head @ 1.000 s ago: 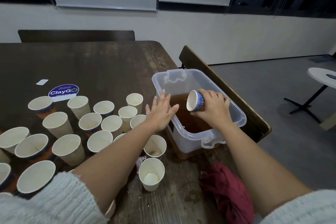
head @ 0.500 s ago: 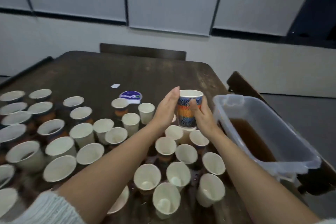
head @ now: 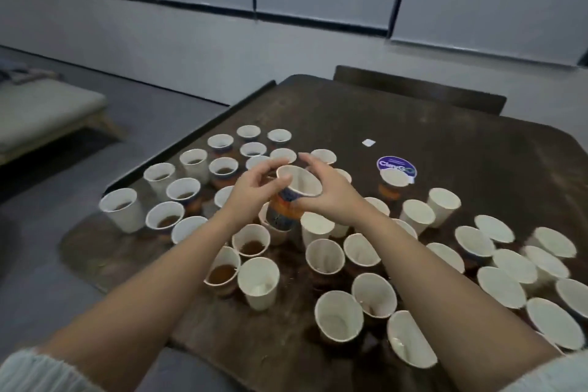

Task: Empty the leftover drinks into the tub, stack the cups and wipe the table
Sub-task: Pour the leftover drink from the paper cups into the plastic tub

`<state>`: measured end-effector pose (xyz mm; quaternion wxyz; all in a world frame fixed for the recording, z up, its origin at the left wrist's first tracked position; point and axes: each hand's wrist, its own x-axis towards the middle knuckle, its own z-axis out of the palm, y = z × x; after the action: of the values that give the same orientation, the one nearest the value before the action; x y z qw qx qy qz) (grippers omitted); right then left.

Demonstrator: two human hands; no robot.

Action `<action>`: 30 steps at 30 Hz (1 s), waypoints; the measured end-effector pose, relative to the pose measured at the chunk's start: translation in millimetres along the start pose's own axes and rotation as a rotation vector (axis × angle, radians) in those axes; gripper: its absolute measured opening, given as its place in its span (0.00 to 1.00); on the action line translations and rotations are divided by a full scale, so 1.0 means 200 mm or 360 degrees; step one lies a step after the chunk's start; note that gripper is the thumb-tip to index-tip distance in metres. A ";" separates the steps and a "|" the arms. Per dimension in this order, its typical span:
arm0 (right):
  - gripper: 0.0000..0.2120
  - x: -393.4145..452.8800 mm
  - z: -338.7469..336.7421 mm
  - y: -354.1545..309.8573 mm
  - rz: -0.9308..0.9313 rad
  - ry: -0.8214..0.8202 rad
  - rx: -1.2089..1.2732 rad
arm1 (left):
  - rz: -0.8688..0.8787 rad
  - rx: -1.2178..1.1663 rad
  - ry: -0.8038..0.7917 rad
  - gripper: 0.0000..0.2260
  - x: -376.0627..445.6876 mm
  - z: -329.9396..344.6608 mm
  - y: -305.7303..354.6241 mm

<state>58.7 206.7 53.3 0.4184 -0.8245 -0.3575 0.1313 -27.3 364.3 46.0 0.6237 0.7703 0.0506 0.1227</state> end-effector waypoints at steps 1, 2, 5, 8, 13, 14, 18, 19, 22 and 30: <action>0.43 0.02 0.05 -0.01 -0.0032 -0.0049 -0.0130 | -0.0015 0.0028 -0.0015 0.19 -0.02 -0.04 -0.03; 0.43 0.06 0.11 -0.02 -0.0043 -0.0100 -0.0248 | -0.0044 0.0062 -0.0042 0.20 -0.03 -0.11 -0.07; 0.39 0.07 0.17 -0.02 0.0026 -0.0181 -0.0583 | -0.0170 0.0325 -0.0213 0.29 -0.08 -0.22 -0.16; 0.37 0.05 0.21 0.01 0.0138 -0.0235 -0.0819 | -0.0304 0.0701 -0.0454 0.40 -0.14 -0.34 -0.24; 0.37 0.05 0.29 0.06 0.0214 -0.0323 -0.1260 | -0.0458 0.1273 -0.0648 0.51 -0.21 -0.44 -0.39; 0.37 0.04 0.30 0.07 0.0232 -0.0357 -0.1317 | -0.0453 0.1331 -0.0671 0.47 -0.22 -0.44 -0.42; 0.39 0.04 0.36 0.13 0.0270 -0.0485 -0.1471 | -0.0527 0.1377 -0.0770 0.42 -0.23 -0.42 -0.48; 0.40 0.03 0.38 0.14 0.0272 -0.0513 -0.1502 | -0.0538 0.1384 -0.0785 0.42 -0.23 -0.42 -0.49; 0.42 0.03 0.42 0.16 0.0259 -0.0564 -0.1578 | -0.0527 0.1416 -0.0806 0.40 -0.23 -0.40 -0.52; 0.43 0.00 0.46 0.18 0.0254 -0.0555 -0.1540 | -0.0582 0.1381 -0.0735 0.34 -0.24 -0.38 -0.52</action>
<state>29.7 246.8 -31.7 -0.0878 -0.9141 -0.3779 0.1179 -84.7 447.6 -47.2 0.2532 0.9434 0.0916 -0.1934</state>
